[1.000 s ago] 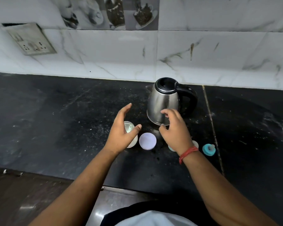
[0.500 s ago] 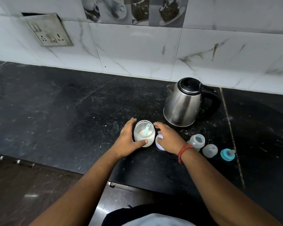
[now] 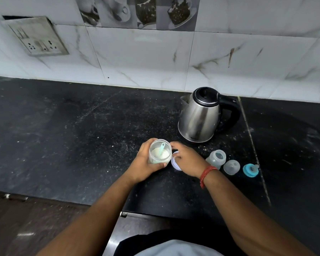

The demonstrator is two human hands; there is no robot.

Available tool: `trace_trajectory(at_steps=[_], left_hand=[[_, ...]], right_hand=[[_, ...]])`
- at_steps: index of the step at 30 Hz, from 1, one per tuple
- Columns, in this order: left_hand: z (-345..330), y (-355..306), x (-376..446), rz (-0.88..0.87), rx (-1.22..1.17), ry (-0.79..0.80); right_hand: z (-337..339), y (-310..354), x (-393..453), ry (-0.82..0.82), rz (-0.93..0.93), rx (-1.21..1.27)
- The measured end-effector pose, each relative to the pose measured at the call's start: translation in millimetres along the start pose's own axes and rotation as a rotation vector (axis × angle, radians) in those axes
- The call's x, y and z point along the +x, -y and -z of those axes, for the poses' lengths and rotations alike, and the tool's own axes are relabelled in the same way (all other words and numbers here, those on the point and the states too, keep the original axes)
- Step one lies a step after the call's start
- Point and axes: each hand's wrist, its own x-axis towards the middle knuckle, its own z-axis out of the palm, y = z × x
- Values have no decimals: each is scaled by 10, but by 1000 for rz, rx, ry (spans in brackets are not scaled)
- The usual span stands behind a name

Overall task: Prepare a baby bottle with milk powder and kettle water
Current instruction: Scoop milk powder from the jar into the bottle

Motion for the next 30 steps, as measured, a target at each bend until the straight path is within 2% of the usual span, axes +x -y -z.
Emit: trace_trajectory(at_steps=[3,6,8,9,11,14,19,25,30], left_hand=[[-26,-58,-8,-73,42,-44],[-74,-158,8,-165,129,-109],[-120,-216,22,-205,187,-149],[-144,-246,28,-214,210,-163],[-183,-314,36,-213,243,-173],[-246,-419,50,-203,263,-157],[-385,-625,50,-293,314,-163],[-527,-790,42,-365,389,-197],[-632,-806,19,-299,253,-223]], right_hand=[[82,-6,-43,-24,32,4],[166,59,-148,-219,133,70],[217,102,-200,-348,252,12],[248,112,-213,-361,294,-62],[316,128,-218,-301,309,-248],[394,168,-231,-198,220,-507],[444,223,-302,-262,115,-758],[579,217,-389,-270,14,-823],[704,207,-510,-311,142,-703]])
